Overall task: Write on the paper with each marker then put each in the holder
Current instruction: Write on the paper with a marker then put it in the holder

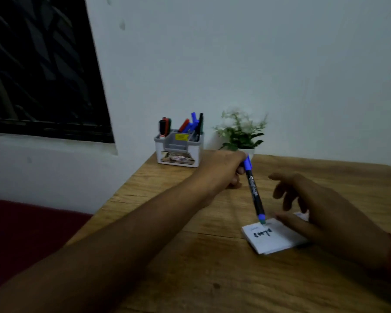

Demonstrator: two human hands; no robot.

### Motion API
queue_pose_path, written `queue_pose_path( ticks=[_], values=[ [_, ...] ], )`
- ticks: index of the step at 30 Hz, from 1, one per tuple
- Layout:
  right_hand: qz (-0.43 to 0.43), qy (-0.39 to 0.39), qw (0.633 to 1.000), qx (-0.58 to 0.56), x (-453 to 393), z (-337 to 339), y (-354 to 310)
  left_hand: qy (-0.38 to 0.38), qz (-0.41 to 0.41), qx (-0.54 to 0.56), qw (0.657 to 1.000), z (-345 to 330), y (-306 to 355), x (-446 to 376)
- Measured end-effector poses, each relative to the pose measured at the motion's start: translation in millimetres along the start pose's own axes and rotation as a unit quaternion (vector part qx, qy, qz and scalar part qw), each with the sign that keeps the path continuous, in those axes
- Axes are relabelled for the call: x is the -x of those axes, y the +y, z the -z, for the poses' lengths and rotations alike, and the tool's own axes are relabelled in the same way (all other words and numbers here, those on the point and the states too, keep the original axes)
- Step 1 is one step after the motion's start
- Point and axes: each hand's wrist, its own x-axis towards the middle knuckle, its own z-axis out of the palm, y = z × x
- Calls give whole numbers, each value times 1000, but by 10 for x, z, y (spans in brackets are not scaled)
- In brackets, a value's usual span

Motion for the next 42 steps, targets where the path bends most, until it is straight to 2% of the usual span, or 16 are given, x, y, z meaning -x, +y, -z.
queue_pose_path(
  ticks=[4, 8, 12, 16, 22, 25, 26, 29, 31, 33, 36, 38, 42],
  values=[
    [-17, 117, 987, -112, 38, -110, 93, -40, 43, 123, 991, -551, -101, -98],
    [-56, 181, 968, -166, 56, -115, 190, -90, 81, 199, 972, -696, -184, -162],
    [-104, 195, 929, -296, 65, -129, 296, -160, 54, 180, 969, -623, -289, -167],
    [-137, 190, 886, -401, 61, -111, 296, -169, -11, 124, 978, -586, -352, -159],
    [-144, 163, 887, -408, 70, -112, 265, -187, -18, 125, 974, -549, -379, -159],
    [-132, 197, 903, -357, 47, -79, 191, -161, -21, 105, 981, -562, -360, -194],
    [-116, 217, 913, -325, 53, -42, 171, -124, -6, 111, 986, -547, -347, -228],
    [-35, 285, 931, -225, 115, 167, 141, 59, 55, 107, 991, -302, -283, -370],
    [-13, 317, 921, -227, 125, 287, 171, 112, 32, 44, 992, -140, -290, -407],
    [-39, 307, 919, -243, 101, 301, 247, 79, -32, -116, 990, -161, -335, -358],
    [-98, 250, 931, -246, 90, 197, 361, -14, -161, -348, 923, -362, -478, -282],
    [-125, 226, 934, -247, 82, 160, 418, -25, -195, -408, 891, -408, -519, -287],
    [-146, 214, 932, -254, 61, 153, 455, -37, -194, -443, 874, -401, -563, -282]
  ],
)
